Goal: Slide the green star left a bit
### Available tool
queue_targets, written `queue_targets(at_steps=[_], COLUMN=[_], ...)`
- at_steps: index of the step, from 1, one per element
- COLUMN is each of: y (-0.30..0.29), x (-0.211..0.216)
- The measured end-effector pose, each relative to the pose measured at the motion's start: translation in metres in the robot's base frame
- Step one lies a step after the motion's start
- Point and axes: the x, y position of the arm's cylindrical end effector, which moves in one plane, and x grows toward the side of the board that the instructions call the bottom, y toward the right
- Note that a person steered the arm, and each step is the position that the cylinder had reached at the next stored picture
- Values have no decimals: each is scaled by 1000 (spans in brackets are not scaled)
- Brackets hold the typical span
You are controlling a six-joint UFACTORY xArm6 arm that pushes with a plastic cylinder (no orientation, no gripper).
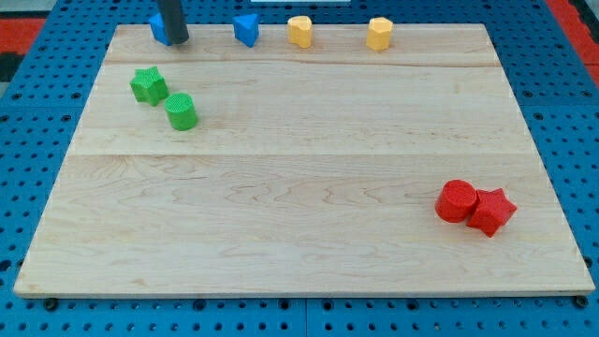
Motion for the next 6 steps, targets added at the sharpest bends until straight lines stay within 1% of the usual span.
queue_targets(at_steps=[1,2,3,4,5,6], y=[-30,-93,-116,-102,-100,-53], x=[15,11,2,37,91,103])
